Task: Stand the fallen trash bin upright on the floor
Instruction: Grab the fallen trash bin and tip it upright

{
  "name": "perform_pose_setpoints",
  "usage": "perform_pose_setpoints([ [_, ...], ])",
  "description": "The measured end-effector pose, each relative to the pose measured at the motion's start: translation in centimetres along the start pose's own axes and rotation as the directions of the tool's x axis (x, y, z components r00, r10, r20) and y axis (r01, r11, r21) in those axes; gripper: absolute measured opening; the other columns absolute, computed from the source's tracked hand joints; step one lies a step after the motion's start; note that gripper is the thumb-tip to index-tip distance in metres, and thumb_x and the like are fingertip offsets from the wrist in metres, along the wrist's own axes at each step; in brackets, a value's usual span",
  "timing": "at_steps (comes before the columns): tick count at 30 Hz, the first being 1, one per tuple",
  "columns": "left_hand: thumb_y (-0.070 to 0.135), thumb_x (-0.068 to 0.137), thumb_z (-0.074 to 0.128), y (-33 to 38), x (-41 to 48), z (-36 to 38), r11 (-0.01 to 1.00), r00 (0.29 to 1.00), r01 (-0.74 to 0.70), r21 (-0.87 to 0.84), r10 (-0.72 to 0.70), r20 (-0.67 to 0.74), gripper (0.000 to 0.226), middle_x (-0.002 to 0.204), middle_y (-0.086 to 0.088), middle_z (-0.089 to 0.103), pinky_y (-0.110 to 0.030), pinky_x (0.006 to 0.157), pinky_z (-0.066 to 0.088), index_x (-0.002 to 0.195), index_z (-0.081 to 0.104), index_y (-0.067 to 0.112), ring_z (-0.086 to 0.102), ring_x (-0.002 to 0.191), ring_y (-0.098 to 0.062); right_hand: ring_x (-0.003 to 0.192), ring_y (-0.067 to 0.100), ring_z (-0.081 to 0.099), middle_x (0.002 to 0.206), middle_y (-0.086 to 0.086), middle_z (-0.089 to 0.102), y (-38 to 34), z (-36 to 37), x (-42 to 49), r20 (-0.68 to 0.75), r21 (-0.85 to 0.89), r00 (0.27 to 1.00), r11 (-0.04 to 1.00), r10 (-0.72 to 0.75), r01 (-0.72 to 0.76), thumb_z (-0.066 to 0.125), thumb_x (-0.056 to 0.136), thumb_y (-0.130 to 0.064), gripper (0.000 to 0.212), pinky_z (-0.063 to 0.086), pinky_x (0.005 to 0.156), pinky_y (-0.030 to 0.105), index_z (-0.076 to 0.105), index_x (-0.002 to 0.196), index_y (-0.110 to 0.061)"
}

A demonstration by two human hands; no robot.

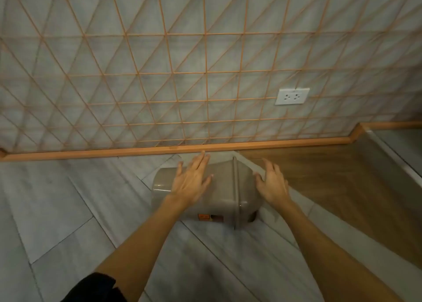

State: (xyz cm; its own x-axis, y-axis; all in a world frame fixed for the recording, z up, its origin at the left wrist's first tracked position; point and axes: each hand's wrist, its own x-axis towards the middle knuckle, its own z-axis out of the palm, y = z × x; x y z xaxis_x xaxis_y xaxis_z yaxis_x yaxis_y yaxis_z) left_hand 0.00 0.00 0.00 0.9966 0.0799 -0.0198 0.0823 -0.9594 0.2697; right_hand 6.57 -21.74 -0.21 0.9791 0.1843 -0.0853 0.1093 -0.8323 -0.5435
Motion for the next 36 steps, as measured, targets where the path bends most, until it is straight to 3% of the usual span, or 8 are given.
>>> perform_pose_setpoints([
  [4, 0.036, 0.098, 0.043, 1.6, -0.4, 1.1, 0.98, 0.996, 0.079, -0.182, -0.068, 0.066, 0.059, 0.159, -0.003, 0.025, -0.053, 0.114, 0.027, 0.151, 0.023, 0.018, 0.034, 0.14, -0.024, 0.116, 0.039, 0.052, 0.132, 0.021, 0.048, 1.5, 1.3, -1.2, -0.35, 0.425, 0.84, 0.869, 0.415, -0.252, 0.05, 0.092, -0.012, 0.042, 0.043, 0.096, 0.048, 0.046, 0.133, -0.004],
  [7, 0.033, 0.095, 0.05, 2.9, 0.3, 2.2, 0.936, 0.993, 0.119, -0.333, -0.112, 0.039, 0.05, 0.143, -0.007, 0.047, -0.049, 0.102, 0.044, 0.141, 0.041, 0.015, 0.05, 0.126, -0.027, 0.116, 0.04, 0.053, 0.133, 0.023, 0.05, 3.1, 2.4, -2.2, -0.223, 0.763, 0.548, 0.494, 0.807, -0.417, 0.048, 0.093, -0.011, 0.036, 0.043, 0.097, 0.047, 0.049, 0.128, -0.003],
  [9, 0.032, 0.094, 0.055, 4.0, 1.1, 2.8, 0.886, 0.983, 0.18, -0.427, -0.178, 0.045, 0.045, 0.128, -0.011, 0.061, -0.046, 0.096, 0.049, 0.133, 0.05, 0.012, 0.059, 0.114, -0.026, 0.114, 0.042, 0.054, 0.131, 0.025, 0.053, 4.4, 4.1, -2.6, -0.023, 0.805, 0.459, 0.289, 0.888, -0.518, 0.047, 0.093, -0.018, 0.037, 0.046, 0.096, 0.049, 0.05, 0.127, -0.002],
  [19, 0.031, 0.077, 0.076, 6.8, 2.7, 6.4, 0.68, 0.907, 0.42, -0.601, -0.344, 0.245, 0.031, 0.092, -0.018, 0.069, -0.049, 0.073, 0.059, 0.074, 0.046, 0.022, 0.068, 0.079, -0.033, 0.092, 0.032, 0.05, 0.103, 0.011, 0.055, 3.3, 6.6, -3.2, 0.31, 0.859, 0.608, 0.058, 0.73, -0.508, 0.056, 0.084, -0.026, 0.034, 0.046, 0.084, 0.047, 0.058, 0.113, -0.007],
  [25, 0.019, 0.082, 0.072, 6.6, 3.0, 6.7, 0.597, 0.889, 0.458, -0.658, -0.331, 0.317, 0.026, 0.093, -0.02, 0.065, -0.03, 0.046, 0.057, 0.075, 0.047, 0.016, 0.064, 0.064, -0.022, 0.09, 0.033, 0.058, 0.086, 0.01, 0.059, 3.6, 7.2, -4.0, 0.49, 0.837, 0.612, -0.141, 0.62, -0.528, 0.058, 0.084, -0.032, 0.033, 0.051, 0.084, 0.048, 0.062, 0.107, -0.008],
  [28, 0.014, 0.086, 0.068, 6.4, 2.7, 6.1, 0.556, 0.899, 0.438, -0.706, -0.268, 0.346, 0.023, 0.07, -0.011, 0.06, -0.028, 0.046, 0.057, 0.079, 0.046, 0.013, 0.059, 0.05, -0.014, 0.072, 0.029, 0.053, 0.081, 0.011, 0.054, 3.8, 6.9, -4.3, 0.538, 0.813, 0.596, -0.179, 0.596, -0.555, 0.049, 0.092, -0.029, 0.026, 0.046, 0.06, 0.038, 0.057, 0.101, -0.007],
  [33, 0.01, 0.089, 0.065, 6.2, 2.9, 2.5, 0.453, 0.924, 0.38, -0.806, -0.215, 0.315, 0.02, 0.054, -0.008, 0.056, -0.027, 0.048, 0.059, 0.073, 0.053, 0.006, 0.056, 0.036, -0.007, 0.098, 0.036, 0.046, 0.098, 0.013, 0.049, 4.7, 7.0, -4.3, 0.635, 0.759, 0.574, -0.28, 0.516, -0.588, 0.047, 0.089, -0.05, 0.042, 0.041, 0.099, 0.051, 0.05, 0.103, -0.011],
  [36, 0.011, 0.089, 0.065, 5.3, 3.1, 0.2, 0.403, 0.935, 0.351, -0.845, -0.198, 0.294, 0.019, 0.06, -0.012, 0.058, -0.032, 0.055, 0.062, 0.074, 0.055, 0.005, 0.059, 0.043, -0.01, 0.104, 0.039, 0.044, 0.118, 0.018, 0.044, 4.3, 5.8, -4.2, 0.629, 0.777, 0.642, -0.348, 0.438, -0.524, 0.056, 0.079, -0.056, 0.063, 0.036, 0.103, 0.058, 0.045, 0.124, -0.013],
])
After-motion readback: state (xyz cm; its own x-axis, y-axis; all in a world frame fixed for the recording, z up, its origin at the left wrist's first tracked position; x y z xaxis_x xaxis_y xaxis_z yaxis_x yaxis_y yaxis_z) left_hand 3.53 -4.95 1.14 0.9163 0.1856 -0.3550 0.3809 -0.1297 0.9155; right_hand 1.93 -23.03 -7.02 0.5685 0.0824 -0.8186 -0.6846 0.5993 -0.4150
